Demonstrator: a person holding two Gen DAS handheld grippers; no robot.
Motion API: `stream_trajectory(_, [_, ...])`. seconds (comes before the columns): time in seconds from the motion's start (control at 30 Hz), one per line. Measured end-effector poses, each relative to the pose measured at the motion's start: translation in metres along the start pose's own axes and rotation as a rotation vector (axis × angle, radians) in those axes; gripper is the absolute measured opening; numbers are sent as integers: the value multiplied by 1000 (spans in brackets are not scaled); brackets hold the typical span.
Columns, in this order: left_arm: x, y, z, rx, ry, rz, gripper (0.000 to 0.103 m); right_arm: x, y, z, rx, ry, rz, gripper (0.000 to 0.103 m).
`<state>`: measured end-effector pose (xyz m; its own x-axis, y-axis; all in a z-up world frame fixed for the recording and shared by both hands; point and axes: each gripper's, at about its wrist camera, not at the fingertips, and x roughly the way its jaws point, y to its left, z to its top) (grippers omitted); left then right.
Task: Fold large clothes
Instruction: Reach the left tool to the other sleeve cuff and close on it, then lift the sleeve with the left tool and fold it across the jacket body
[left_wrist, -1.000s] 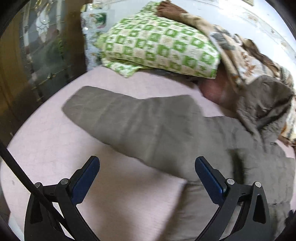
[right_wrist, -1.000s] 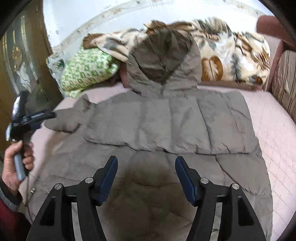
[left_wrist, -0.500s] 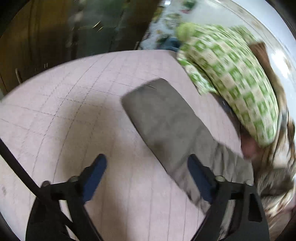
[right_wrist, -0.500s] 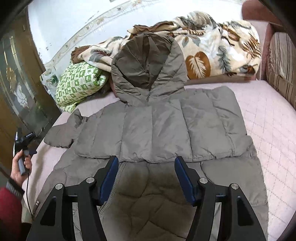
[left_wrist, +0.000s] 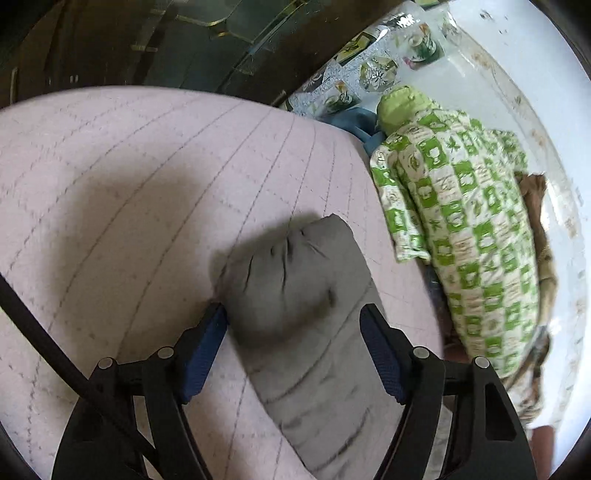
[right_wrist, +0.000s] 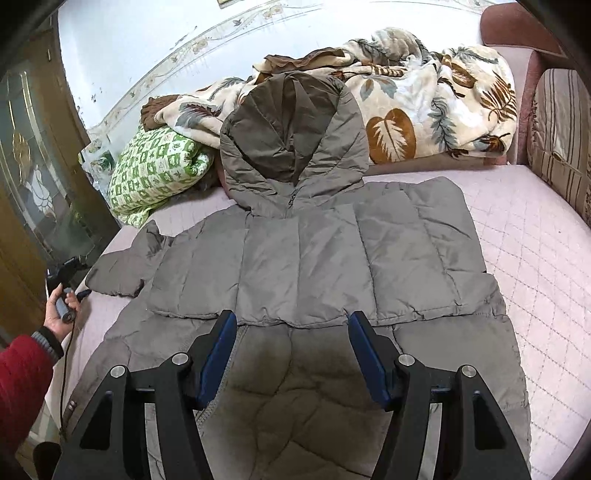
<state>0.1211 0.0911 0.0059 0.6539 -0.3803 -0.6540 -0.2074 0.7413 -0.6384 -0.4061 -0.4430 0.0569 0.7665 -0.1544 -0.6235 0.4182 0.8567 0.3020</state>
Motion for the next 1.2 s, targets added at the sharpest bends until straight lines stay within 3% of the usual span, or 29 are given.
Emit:
stream_trajectory(0.03, [2,-4,-1,25,-8,43,34,0,0,0,-3,-1,-5,68])
stream_trajectory(0.07, [4,-5,-1,40,-3,72,21,1,1,0,-4,-1,-7,68])
stream_trajectory(0.13, [4,-1,0,17,7,43,18,2,0,1,2,-4,-11,68])
stream_trajectory(0.27, [-12,-5,0,21,4,3,17,0,-3,3,20,-17,-9,68])
stream_trajectory(0.4, [-38,-34,-4,106,-14,-39,16,-9,-11,9,55,-50,-8,68])
stream_trajectory(0.63, [-124,-136,-35,306,-52,-153,15,-39,-33,19,140,-132,5,68])
stream_trajectory(0.8, [-193,-220,-82,474,-79,-221,15,-60,-52,22,186,-178,8,68])
stream_trajectory(1.0, [-260,-301,-148,605,-85,-330,15,-87,-75,23,214,-230,4,68])
stream_trajectory(1.2, [-284,-356,-232,757,-33,-400,15,-104,-101,21,276,-257,15,68])
